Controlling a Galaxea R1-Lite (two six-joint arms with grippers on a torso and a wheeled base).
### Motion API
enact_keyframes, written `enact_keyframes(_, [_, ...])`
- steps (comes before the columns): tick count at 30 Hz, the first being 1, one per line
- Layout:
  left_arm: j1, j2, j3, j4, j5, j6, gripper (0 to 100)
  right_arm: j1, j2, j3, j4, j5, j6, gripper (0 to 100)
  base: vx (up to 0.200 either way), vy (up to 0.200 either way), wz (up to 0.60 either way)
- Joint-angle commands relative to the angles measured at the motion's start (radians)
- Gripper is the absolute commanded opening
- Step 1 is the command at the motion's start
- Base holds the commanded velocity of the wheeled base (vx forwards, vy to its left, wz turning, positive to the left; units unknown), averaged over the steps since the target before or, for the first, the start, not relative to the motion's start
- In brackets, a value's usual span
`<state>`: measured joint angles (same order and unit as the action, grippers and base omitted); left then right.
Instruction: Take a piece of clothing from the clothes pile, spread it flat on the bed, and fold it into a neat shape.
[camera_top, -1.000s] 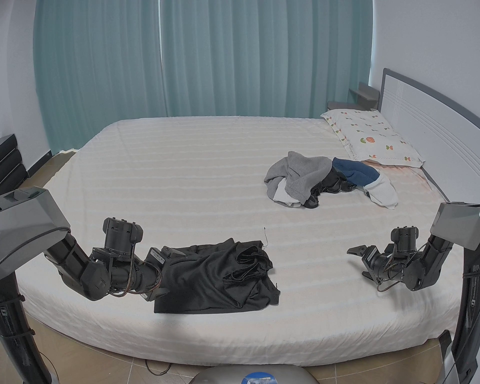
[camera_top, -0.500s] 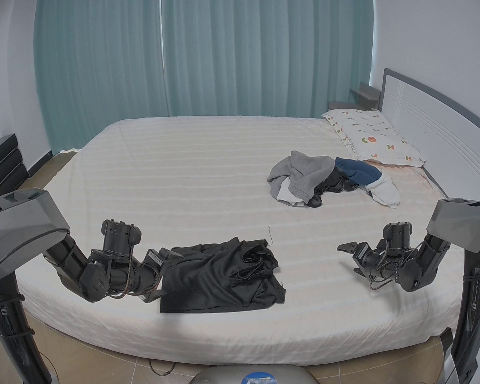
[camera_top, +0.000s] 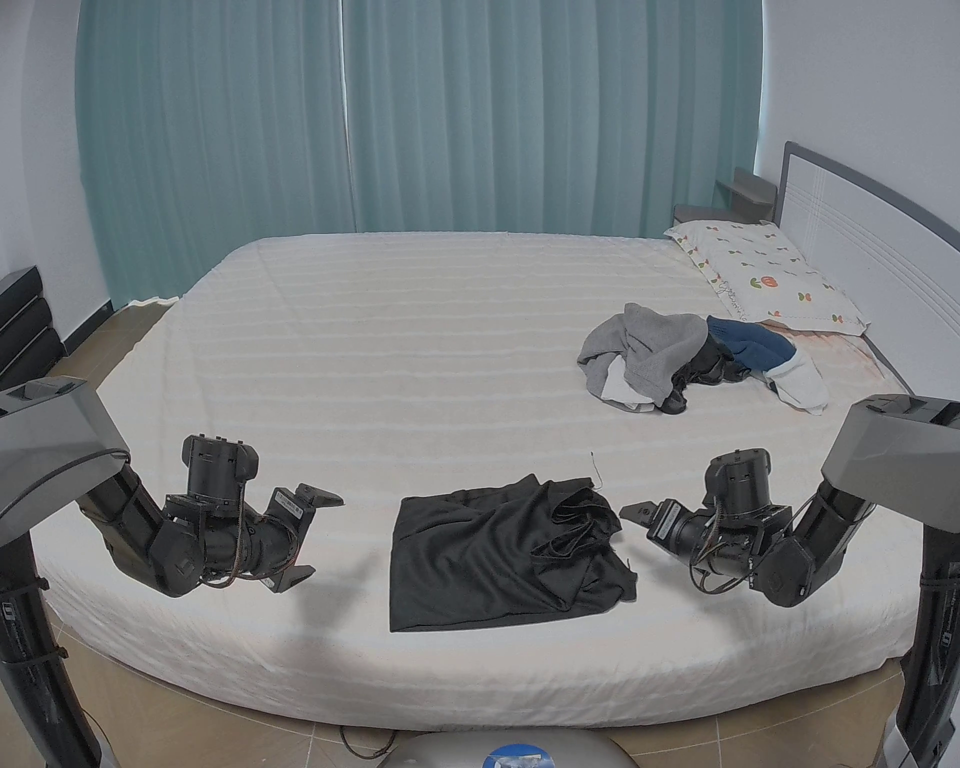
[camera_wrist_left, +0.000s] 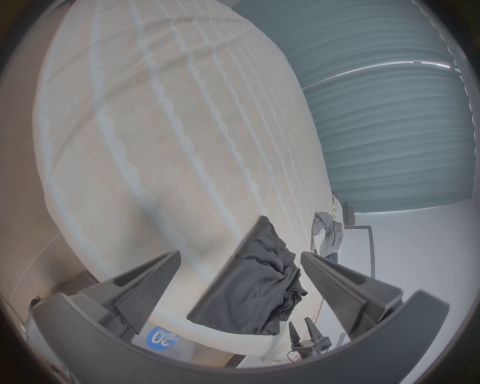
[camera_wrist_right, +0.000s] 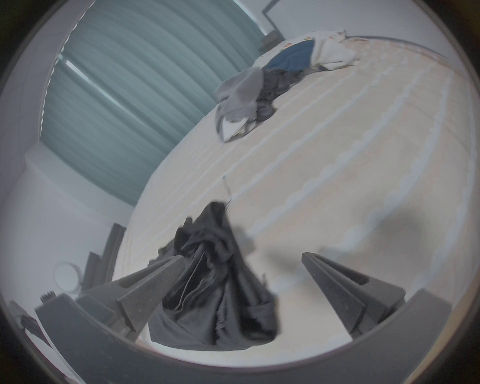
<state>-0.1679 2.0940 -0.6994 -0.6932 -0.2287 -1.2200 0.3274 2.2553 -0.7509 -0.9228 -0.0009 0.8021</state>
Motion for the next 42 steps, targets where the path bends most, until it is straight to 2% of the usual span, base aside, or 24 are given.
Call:
enact_keyframes(1, [0.008,0.012,0.001,-0.008,-0.001,0.004,100,0.078,-0.014,-0.047,0.062,-0.050,-0.037,100,0.000,0.200,0.00])
enact_keyframes(5, [0.008,0.014,0.001,-0.008,-0.001,0.004,100,0.108,-0.043,-0.120,0.176,-0.102,-0.100,100,0.000,0.200,0.00])
enact_keyframes(11, [0.005,0.014,0.003,-0.008,0.000,0.007,100,0.147,-0.034,-0.205,0.341,-0.179,-0.129,100,0.000,0.033,0.00])
enact_keyframes(17, [0.005,0.015,0.003,-0.008,0.000,0.016,100,0.162,-0.002,-0.232,0.381,-0.242,-0.170,100,0.000,0.000,0.00])
enact_keyframes(19, [0.005,0.015,0.003,-0.006,-0.001,0.020,100,0.173,0.015,-0.228,0.420,-0.280,-0.227,100,0.000,0.000,0.00])
enact_keyframes(26, [0.005,0.020,0.001,-0.008,0.000,0.022,100,0.159,0.046,-0.209,0.433,-0.340,-0.301,100,0.000,0.000,0.00])
enact_keyframes(30, [0.005,0.020,0.001,-0.008,0.000,0.022,100,0.139,0.032,-0.170,0.432,-0.340,-0.305,100,0.000,0.000,0.00])
enact_keyframes(37, [0.001,0.020,0.001,-0.008,0.002,0.022,100,0.027,-0.034,-0.044,0.417,-0.311,-0.327,100,0.000,0.000,0.00])
enact_keyframes(41, [-0.001,0.021,0.001,-0.008,0.006,0.022,100,-0.034,-0.072,0.010,0.407,-0.228,-0.313,100,0.000,0.000,0.00])
enact_keyframes(42, [-0.001,0.021,0.001,-0.008,0.006,0.022,100,-0.061,-0.095,0.033,0.378,-0.163,-0.310,100,0.000,0.000,0.00])
